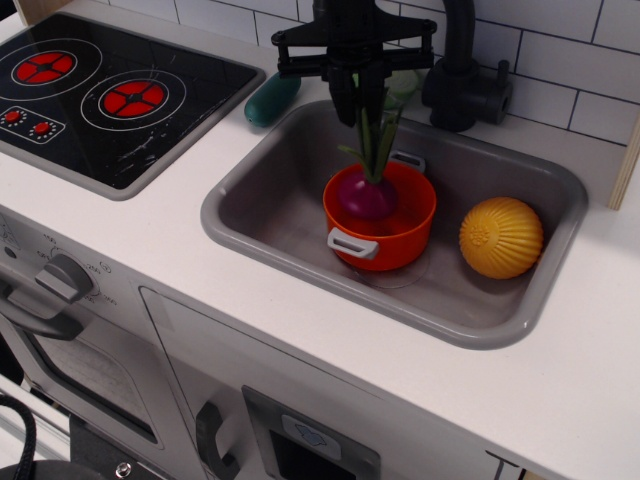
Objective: Put beet in pot sink
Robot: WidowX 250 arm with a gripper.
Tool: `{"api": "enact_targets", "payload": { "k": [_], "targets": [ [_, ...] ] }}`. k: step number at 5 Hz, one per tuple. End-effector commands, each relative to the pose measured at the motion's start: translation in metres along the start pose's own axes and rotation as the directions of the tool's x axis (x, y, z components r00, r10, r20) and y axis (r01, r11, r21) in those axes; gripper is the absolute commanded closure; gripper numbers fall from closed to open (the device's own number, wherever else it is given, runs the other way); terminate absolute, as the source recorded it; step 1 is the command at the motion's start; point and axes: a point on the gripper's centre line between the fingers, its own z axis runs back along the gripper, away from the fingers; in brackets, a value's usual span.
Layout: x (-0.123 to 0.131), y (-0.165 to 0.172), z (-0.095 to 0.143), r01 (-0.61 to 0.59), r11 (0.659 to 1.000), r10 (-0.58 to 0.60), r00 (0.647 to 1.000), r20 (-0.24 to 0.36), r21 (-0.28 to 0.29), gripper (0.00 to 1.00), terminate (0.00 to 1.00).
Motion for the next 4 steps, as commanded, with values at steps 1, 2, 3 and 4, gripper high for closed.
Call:
{"api": "enact_targets", "payload": {
  "k": [1, 2, 3, 4],
  "targets": [
    [0.0154, -0.0021, 0.0353, -0.022, 0.999, 0.024, 0.999, 0.026, -0.043, 0.0, 0.0],
    [0.0128, 0.0037, 0.0374, -0.047, 0.998, 0.049, 0.999, 0.025, -0.048, 0.0, 0.0],
    [0.0128, 0.0037, 0.0374, -0.047, 0.998, 0.049, 0.999, 0.025, -0.048, 0.0, 0.0],
    [0.0128, 0.0037, 0.0374, -0.047, 0.998, 0.049, 0.999, 0.025, -0.048, 0.0, 1.0]
  ]
}}
